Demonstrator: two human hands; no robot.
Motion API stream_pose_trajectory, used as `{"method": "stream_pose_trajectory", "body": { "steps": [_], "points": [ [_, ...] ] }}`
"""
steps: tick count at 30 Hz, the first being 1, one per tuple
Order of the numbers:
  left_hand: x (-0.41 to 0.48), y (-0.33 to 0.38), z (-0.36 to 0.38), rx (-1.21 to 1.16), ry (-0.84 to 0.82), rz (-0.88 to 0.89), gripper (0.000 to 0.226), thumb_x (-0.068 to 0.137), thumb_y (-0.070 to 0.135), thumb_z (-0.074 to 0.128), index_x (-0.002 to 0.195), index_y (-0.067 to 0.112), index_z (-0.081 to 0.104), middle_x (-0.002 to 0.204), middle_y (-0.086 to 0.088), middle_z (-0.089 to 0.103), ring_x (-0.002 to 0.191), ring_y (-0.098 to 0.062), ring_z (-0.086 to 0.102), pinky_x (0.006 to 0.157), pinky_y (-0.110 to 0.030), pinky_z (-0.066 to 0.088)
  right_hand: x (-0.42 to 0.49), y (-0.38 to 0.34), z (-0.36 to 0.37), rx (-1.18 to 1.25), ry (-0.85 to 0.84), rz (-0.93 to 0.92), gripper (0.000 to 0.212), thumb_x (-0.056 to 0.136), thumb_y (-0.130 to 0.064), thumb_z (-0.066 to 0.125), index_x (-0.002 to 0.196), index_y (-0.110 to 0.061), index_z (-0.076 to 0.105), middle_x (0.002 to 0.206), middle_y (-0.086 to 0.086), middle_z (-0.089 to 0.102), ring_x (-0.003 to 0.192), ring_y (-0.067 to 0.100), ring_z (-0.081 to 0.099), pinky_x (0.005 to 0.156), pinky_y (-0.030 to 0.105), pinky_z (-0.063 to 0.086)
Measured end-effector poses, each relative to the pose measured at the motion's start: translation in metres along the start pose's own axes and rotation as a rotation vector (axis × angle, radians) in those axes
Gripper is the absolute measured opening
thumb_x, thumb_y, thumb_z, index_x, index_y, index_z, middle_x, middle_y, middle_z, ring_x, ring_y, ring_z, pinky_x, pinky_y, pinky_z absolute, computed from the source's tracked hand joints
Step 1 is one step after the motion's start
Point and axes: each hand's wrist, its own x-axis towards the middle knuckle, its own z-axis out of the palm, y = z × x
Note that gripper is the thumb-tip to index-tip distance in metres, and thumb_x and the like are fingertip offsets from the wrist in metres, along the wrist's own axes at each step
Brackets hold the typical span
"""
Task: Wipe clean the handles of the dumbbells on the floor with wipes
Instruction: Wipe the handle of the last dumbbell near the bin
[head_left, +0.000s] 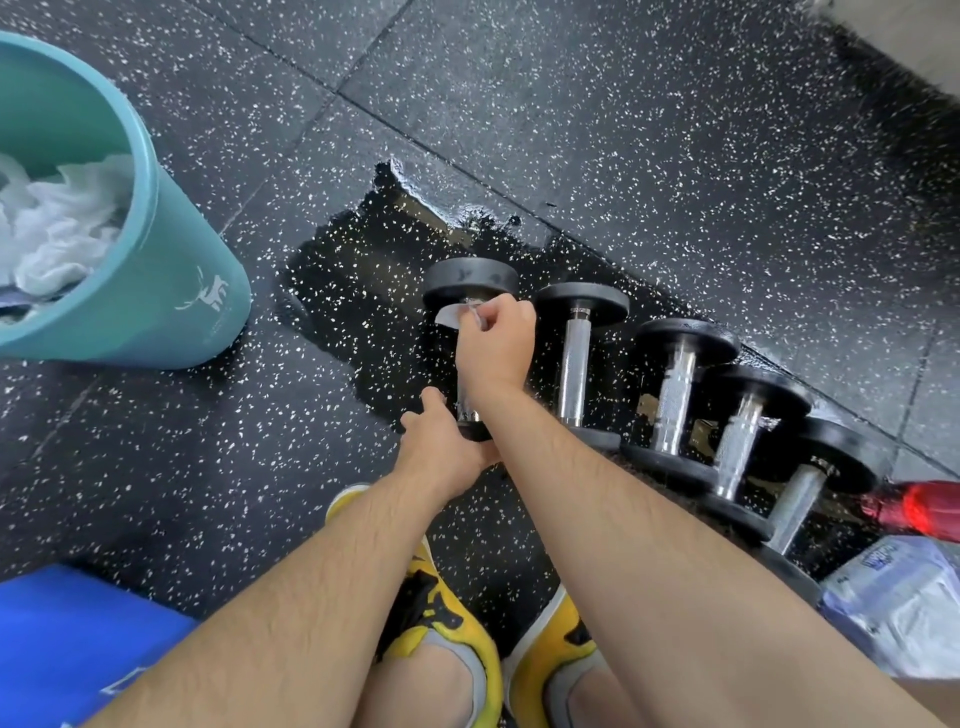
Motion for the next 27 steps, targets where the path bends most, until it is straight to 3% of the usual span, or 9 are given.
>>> {"method": "stream_pose_trajectory", "body": {
  "steps": [5, 7, 10, 16, 21, 27],
  "points": [
    [-0.002, 0.001, -0.002, -0.026, -0.010, 0.009, 0.096, 0.069, 0.060, 0.085, 0.136, 0.020, 0.030, 0.129, -0.009, 0.037, 0.099, -0.023, 0.053, 0.080, -0.039, 0.048, 0.005, 0.004, -0.008, -0.060, -0.061, -0.048, 0.022, 0.094, -0.023, 0.063, 0.076, -0.017, 0.051, 0.096, -0.004, 0.050, 0.076, 0.003, 0.048, 0.063, 0.013, 0.034],
    [-0.002, 0.003, -0.002, -0.037, -0.015, 0.006, 0.094, 0.069, 0.061, 0.084, 0.135, 0.020, 0.030, 0.127, -0.007, 0.036, 0.099, -0.023, 0.053, 0.082, -0.040, 0.051, 0.010, 0.001, -0.010, -0.011, -0.009, 0.039, 0.022, 0.096, -0.023, 0.061, 0.078, -0.013, 0.053, 0.092, 0.001, 0.057, 0.074, 0.009, 0.050, 0.062, 0.023, 0.036],
    [-0.004, 0.003, -0.001, -0.035, -0.013, 0.000, 0.091, 0.070, 0.059, 0.085, 0.133, 0.021, 0.031, 0.126, -0.007, 0.036, 0.103, -0.025, 0.052, 0.087, -0.044, 0.052, 0.009, 0.002, -0.008, 0.048, 0.037, 0.152, 0.023, 0.098, -0.022, 0.058, 0.077, -0.012, 0.053, 0.084, 0.002, 0.061, 0.067, 0.010, 0.050, 0.056, 0.024, 0.034],
    [-0.002, 0.002, -0.001, -0.017, 0.002, 0.000, 0.086, 0.072, 0.053, 0.084, 0.132, 0.020, 0.032, 0.122, -0.007, 0.037, 0.098, -0.024, 0.053, 0.081, -0.040, 0.049, 0.000, 0.000, -0.004, 0.026, 0.005, 0.010, 0.021, 0.092, -0.021, 0.064, 0.076, -0.009, 0.054, 0.095, -0.001, 0.051, 0.077, 0.008, 0.050, 0.064, 0.012, 0.034],
    [0.001, 0.000, 0.000, -0.001, 0.007, 0.004, 0.073, 0.079, 0.044, 0.079, 0.131, 0.019, 0.033, 0.128, -0.013, 0.039, 0.102, -0.029, 0.054, 0.084, -0.041, 0.050, 0.002, -0.003, 0.002, 0.096, 0.058, 0.077, 0.018, 0.088, -0.014, 0.067, 0.074, -0.009, 0.056, 0.095, -0.003, 0.049, 0.072, 0.003, 0.048, 0.064, 0.007, 0.035],
    [0.001, -0.001, 0.001, -0.010, 0.000, -0.003, 0.086, 0.074, 0.050, 0.083, 0.136, 0.021, 0.031, 0.128, -0.012, 0.038, 0.103, -0.029, 0.054, 0.084, -0.042, 0.050, 0.002, 0.001, 0.000, -0.114, -0.053, -0.098, 0.013, 0.088, -0.013, 0.066, 0.075, -0.014, 0.063, 0.097, -0.005, 0.048, 0.081, 0.004, 0.049, 0.067, 0.008, 0.034]
  ]
}}
